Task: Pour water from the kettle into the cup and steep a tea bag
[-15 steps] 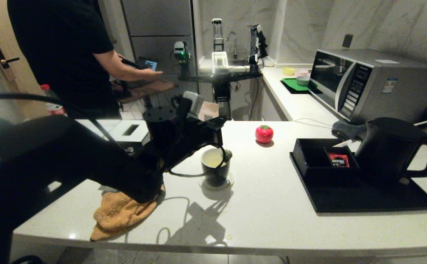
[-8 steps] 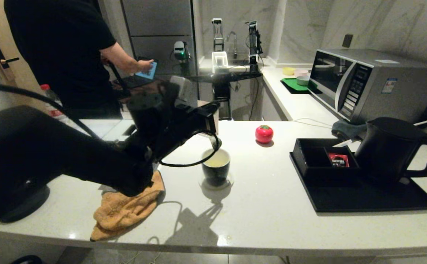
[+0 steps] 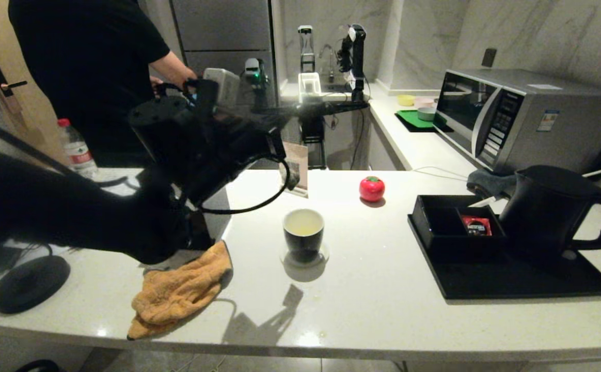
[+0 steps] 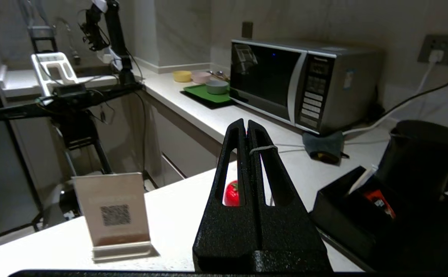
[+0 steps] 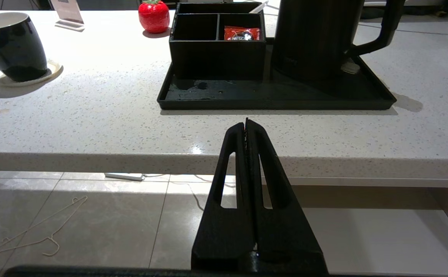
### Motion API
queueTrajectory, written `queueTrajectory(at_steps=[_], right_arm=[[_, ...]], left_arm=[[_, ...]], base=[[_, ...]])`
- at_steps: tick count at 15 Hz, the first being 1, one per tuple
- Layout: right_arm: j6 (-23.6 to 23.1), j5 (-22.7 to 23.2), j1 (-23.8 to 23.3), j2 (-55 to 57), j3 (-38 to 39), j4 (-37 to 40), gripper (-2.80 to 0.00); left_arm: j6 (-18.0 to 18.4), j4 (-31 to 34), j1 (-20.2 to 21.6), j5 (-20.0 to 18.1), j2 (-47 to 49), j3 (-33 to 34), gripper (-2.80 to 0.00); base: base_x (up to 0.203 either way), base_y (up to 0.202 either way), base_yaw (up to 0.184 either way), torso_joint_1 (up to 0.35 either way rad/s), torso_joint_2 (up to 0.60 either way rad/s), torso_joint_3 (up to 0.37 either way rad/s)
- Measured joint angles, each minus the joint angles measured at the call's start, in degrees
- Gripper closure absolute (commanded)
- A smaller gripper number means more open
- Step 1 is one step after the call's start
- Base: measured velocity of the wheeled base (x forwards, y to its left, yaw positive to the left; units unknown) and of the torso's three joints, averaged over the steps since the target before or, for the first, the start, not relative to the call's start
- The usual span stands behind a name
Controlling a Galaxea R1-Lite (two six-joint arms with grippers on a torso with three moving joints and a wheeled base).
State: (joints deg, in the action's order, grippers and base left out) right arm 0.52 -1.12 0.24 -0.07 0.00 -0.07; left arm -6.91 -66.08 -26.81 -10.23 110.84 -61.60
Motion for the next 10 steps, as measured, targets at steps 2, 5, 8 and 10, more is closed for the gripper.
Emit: queueTrajectory(at_steps=[2,5,8,10], right_arm=[[0.0,0.0,0.0,0.0,0.0,0.0,0.0],[0.0,0.0,0.0,0.0,0.0,0.0,0.0],[0.0,0.0,0.0,0.0,0.0,0.0,0.0],[0.0,0.0,0.0,0.0,0.0,0.0,0.0]], left_arm=[[0.0,2.8,1.5,0.0,-2.4,0.0,0.0],[0.0,8.4,5.8,-0.1,-6.4,0.0,0.0],[0.0,9.2,11.3,-0.1,-9.0,-0.2,0.0],[0.0,9.2,15.0,-0.1,-10.0,-0.2,0.0]], base=[[0.0,0.0,0.0,0.0,0.0,0.0],[0.0,0.0,0.0,0.0,0.0,0.0],[0.0,0.0,0.0,0.0,0.0,0.0],[0.0,0.0,0.0,0.0,0.0,0.0]])
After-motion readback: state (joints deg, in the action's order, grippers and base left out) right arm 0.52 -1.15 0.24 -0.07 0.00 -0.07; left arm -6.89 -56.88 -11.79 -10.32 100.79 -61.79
